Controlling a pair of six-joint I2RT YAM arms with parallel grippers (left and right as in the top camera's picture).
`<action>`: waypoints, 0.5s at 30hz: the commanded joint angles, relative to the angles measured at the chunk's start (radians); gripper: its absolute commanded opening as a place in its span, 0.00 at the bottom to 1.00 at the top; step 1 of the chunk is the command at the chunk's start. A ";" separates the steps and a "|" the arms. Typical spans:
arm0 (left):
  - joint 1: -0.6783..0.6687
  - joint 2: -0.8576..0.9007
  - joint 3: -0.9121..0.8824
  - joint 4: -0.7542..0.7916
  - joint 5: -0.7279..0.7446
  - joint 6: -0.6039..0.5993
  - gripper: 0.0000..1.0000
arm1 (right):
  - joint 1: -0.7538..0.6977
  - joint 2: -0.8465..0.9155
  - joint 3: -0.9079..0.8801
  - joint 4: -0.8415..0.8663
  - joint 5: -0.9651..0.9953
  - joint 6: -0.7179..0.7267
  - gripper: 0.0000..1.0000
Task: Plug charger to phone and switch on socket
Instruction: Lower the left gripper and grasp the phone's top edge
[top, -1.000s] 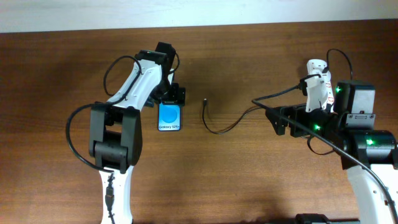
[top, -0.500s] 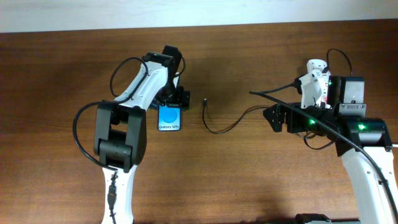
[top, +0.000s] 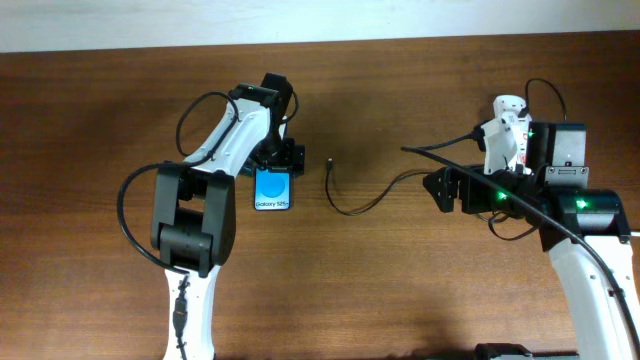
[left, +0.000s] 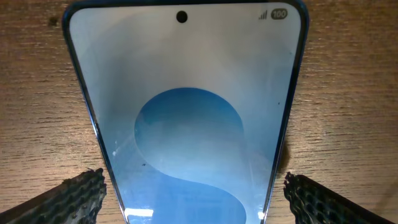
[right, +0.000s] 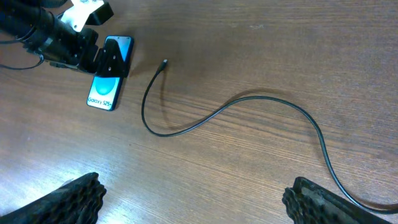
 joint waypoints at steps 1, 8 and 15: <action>-0.003 0.019 0.014 0.002 -0.014 -0.048 0.99 | 0.009 0.002 0.020 -0.001 -0.006 -0.003 0.98; -0.003 0.019 0.010 0.006 -0.014 -0.051 0.99 | 0.009 0.002 0.020 -0.001 -0.006 -0.004 0.98; -0.003 0.019 -0.017 0.023 -0.017 -0.046 0.99 | 0.009 0.002 0.020 -0.009 -0.005 -0.004 0.98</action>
